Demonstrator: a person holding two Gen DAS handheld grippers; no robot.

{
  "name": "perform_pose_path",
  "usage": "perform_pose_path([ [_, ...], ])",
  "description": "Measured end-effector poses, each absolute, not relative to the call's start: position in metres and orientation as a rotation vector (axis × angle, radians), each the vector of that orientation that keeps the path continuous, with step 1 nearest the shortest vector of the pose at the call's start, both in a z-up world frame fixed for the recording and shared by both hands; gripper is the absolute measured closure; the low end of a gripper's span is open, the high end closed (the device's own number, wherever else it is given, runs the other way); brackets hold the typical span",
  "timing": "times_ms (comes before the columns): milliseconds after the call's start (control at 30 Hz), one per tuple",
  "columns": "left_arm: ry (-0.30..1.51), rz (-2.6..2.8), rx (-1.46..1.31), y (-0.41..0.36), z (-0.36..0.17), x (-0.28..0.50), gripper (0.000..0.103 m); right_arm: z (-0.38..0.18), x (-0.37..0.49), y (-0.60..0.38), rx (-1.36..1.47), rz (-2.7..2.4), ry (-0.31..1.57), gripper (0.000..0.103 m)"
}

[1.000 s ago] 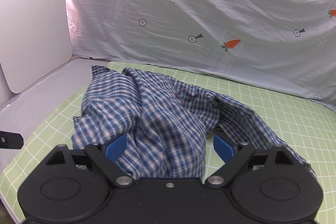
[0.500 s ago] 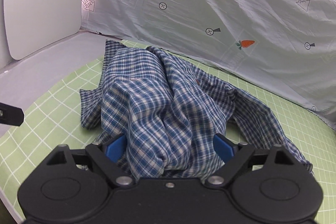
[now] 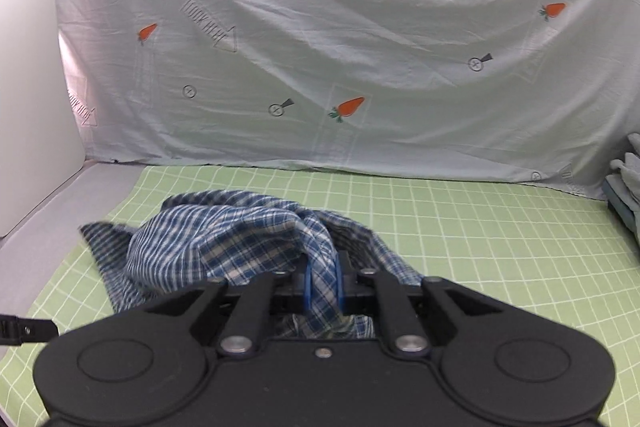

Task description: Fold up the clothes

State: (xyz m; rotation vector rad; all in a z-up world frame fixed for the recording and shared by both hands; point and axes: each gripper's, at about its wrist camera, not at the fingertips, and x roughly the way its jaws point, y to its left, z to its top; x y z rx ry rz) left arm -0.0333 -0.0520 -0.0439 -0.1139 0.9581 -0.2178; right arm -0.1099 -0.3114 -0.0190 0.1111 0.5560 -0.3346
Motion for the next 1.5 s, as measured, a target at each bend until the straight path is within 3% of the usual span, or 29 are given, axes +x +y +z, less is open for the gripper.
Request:
perform_pose_path([
  [167, 1.0, -0.242, -0.129, -0.097, -0.057, -0.036, 0.026, -0.028, -0.122, -0.376, 0.13, -0.451, 0.612, 0.086],
  [333, 1.029, -0.229, -0.146, -0.127, -0.071, -0.036, 0.026, -0.043, -0.133, -0.42, 0.129, -0.496, 0.665, 0.063],
  [700, 1.104, -0.152, -0.125, -0.14, -0.088, -0.05, 0.026, -0.058, -0.142, -0.426, 0.084, -0.391, 0.732, 0.041],
  [1333, 1.232, -0.445, 0.032, -0.207, -0.134, -0.076, 0.026, -0.099, -0.169, -0.381, 0.1, -0.278, 0.9, 0.035],
  [1433, 1.223, -0.47, 0.045, -0.215, -0.143, -0.079, 0.035, -0.106, -0.165, -0.375, 0.096, -0.248, 0.911, 0.035],
  [1500, 1.212, -0.47, 0.034, -0.216, -0.147, -0.078, 0.061, -0.109, -0.161, -0.373, 0.098, -0.229, 0.915, 0.045],
])
